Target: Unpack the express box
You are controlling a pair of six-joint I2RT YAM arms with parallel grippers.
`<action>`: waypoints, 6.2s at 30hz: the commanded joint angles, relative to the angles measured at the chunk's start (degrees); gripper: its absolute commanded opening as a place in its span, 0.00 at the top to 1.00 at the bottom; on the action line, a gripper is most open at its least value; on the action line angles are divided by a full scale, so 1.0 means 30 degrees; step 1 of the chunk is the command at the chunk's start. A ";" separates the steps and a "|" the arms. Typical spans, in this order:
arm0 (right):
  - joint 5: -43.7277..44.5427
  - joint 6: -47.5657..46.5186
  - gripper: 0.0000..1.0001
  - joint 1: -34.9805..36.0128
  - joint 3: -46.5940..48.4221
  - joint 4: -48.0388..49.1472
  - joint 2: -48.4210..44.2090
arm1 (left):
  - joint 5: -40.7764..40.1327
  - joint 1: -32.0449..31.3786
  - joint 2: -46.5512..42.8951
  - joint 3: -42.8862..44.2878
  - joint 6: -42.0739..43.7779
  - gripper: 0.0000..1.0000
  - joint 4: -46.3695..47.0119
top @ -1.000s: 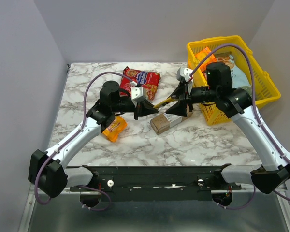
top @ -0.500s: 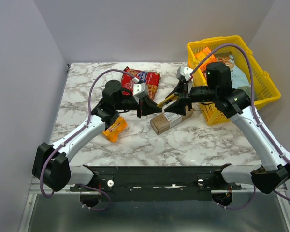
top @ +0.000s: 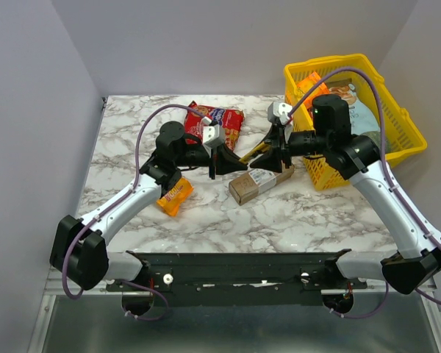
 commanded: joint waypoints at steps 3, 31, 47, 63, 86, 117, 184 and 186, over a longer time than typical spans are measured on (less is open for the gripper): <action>0.0096 -0.0721 0.51 0.0274 0.0284 -0.0120 0.0212 | 0.0760 -0.0111 0.0598 0.0609 -0.0705 1.00 0.0961; 0.8195 0.1963 0.99 0.0451 0.2184 0.0752 0.0683 | -0.4126 -0.0024 -0.0161 0.1253 0.2394 0.60 -0.4655; 1.8612 0.5341 1.00 -0.3240 0.1225 0.2808 -0.2743 | -1.3062 -0.3682 0.3728 0.2860 0.7112 0.01 -0.8796; 1.6561 0.5868 0.99 -0.4764 -0.1942 0.2428 -0.5851 | -1.7673 -0.5004 1.0294 0.6263 0.5301 0.01 -0.8268; 1.4715 0.6220 1.00 -0.5701 -0.2646 0.2194 -0.5471 | -1.4675 -0.4535 1.1145 0.6117 0.6764 0.13 -1.1577; 1.1844 0.7069 1.00 -0.5731 -0.2001 0.0758 -0.4065 | -0.2641 0.0620 1.6913 1.7270 2.4787 0.01 -3.3318; 1.5359 0.5488 1.00 -0.4383 -0.0858 0.1901 -0.2775 | -0.8090 -0.3334 1.5714 1.2882 0.8640 1.00 -1.3862; 1.5446 0.5429 1.00 -0.4383 -0.1004 0.1900 -0.2921 | -0.8059 -0.3276 1.5395 1.3409 0.8641 1.00 -1.3951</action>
